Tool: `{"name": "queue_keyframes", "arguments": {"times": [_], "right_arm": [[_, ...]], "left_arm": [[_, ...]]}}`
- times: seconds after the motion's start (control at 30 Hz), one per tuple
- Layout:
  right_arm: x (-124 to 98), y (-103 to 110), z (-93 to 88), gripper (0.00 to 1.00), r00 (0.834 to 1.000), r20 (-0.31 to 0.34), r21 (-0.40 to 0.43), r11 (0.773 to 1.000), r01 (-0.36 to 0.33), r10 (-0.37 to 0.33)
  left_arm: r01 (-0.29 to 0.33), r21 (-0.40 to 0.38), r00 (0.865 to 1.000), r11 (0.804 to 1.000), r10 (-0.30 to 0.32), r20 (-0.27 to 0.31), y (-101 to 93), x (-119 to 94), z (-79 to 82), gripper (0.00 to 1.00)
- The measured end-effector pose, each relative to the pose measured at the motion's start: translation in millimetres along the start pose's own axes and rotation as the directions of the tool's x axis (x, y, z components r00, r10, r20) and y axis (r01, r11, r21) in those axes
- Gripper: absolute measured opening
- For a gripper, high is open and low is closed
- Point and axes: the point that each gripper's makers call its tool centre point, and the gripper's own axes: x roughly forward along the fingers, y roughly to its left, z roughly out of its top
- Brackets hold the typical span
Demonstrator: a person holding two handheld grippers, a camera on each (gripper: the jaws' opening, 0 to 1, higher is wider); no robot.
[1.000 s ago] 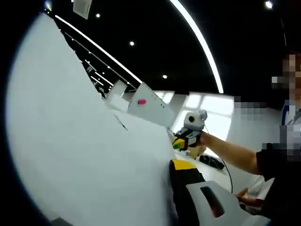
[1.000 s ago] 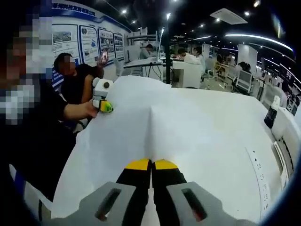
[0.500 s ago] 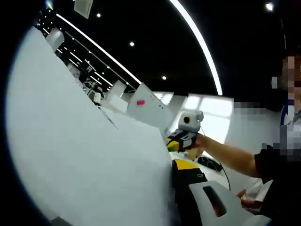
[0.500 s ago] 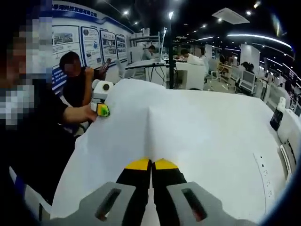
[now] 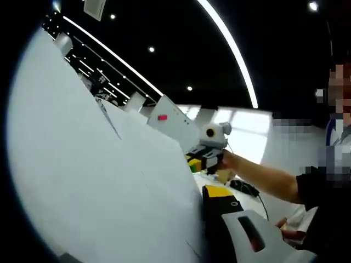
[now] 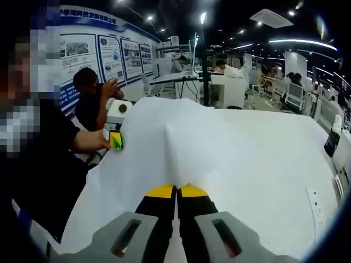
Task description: Organize the stack of printing papers by aligning and flattening the scattered papers on the table
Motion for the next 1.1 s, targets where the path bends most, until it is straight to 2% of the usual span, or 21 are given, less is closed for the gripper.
{"name": "queue_keyframes", "arguments": {"times": [0.37, 0.5, 0.6, 0.77, 0.9, 0.93, 1.03, 1.1], "right_arm": [[6.7, 1.2, 8.3, 0.0, 1.0, 0.002, -0.011, 1.0, 0.0, 0.0], [9.5, 2.0, 11.2, 0.03, 1.0, 0.016, -0.008, 1.0, -0.009, 0.009], [10.0, 3.3, 10.5, 0.08, 1.0, 0.03, 0.015, 1.0, -0.005, 0.005], [-2.0, 10.0, 11.6, 0.12, 0.996, 0.092, 0.084, 0.996, -0.023, 0.015], [-7.8, 12.5, 9.2, 0.15, 0.994, 0.112, 0.111, 0.993, -0.027, 0.015], [-15.0, 16.3, 5.2, 0.15, 0.99, 0.137, 0.137, 0.99, -0.03, 0.011], [-22.0, 18.1, 0.1, 0.19, 0.988, 0.156, 0.151, 0.988, -0.017, -0.006], [-26.5, 19.1, -2.6, 0.19, 0.985, 0.171, 0.161, 0.987, -0.012, -0.016]], "left_arm": [[0.0, -0.002, 1.0, 1.0, 0.0, -0.008, 0.7, 0.7, -1.0, 0.22], [-0.006, 0.019, 1.0, 1.0, 0.006, -0.03, 1.9, 1.2, -4.6, 0.11], [-0.015, 0.034, 0.999, 0.999, 0.016, -0.032, 3.1, 0.3, -4.9, 0.07], [-0.007, 0.012, 1.0, 1.0, 0.007, -0.004, 3.0, -2.7, 0.3, 0.06], [-0.008, 0.002, 1.0, 1.0, 0.008, 0.005, 3.2, -3.4, 2.0, 0.06], [0.002, -0.021, 1.0, 1.0, -0.002, 0.005, 3.6, -4.0, 3.8, 0.06], [0.021, -0.087, 1.0, 0.996, -0.02, 0.01, 4.1, -2.3, 9.5, 0.06], [0.024, -0.084, 1.0, 0.996, -0.024, 0.004, 2.0, 0.1, 12.0, 0.06]]}}
